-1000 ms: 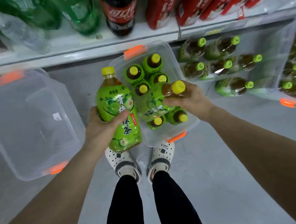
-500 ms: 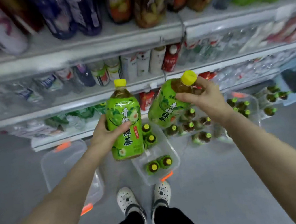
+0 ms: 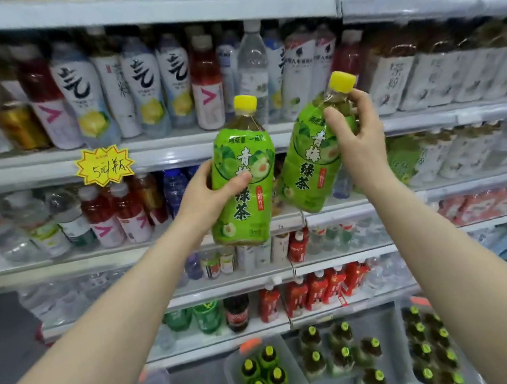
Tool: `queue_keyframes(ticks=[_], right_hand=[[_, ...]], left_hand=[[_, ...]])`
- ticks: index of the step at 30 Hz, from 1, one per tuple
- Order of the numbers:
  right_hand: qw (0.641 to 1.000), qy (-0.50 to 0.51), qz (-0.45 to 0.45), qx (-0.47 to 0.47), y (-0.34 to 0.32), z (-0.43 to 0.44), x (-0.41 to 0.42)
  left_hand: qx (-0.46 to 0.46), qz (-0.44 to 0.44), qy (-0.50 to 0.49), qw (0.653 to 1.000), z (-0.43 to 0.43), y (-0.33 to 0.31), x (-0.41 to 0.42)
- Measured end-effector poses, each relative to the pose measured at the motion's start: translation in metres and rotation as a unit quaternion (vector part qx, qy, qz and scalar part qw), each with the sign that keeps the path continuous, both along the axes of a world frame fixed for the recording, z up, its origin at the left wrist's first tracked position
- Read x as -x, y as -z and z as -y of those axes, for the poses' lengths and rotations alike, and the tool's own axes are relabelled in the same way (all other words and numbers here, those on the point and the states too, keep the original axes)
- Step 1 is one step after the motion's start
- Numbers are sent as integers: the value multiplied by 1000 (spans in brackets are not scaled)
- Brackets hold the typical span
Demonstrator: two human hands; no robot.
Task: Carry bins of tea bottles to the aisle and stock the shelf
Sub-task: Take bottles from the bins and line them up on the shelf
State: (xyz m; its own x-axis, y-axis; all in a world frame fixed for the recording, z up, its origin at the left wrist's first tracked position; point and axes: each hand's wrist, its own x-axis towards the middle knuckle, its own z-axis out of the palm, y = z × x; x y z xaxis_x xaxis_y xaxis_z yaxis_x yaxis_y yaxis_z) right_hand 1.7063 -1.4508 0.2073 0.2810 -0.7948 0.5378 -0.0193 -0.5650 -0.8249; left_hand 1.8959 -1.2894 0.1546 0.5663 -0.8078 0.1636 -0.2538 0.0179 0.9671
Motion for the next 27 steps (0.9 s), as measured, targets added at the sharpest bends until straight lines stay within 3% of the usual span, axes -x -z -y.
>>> queue_keyframes(ticks=[9, 18, 27], right_hand=[[994, -77, 11, 78, -122, 0, -28], [976, -131, 59, 166, -251, -7, -115], [969, -120, 9, 215, -286, 28, -227]], left_hand=[[114, 12, -48, 992, -10, -105, -7], [202, 35, -100, 974, -29, -206, -83], [214, 66, -124, 967, -28, -253, -168]])
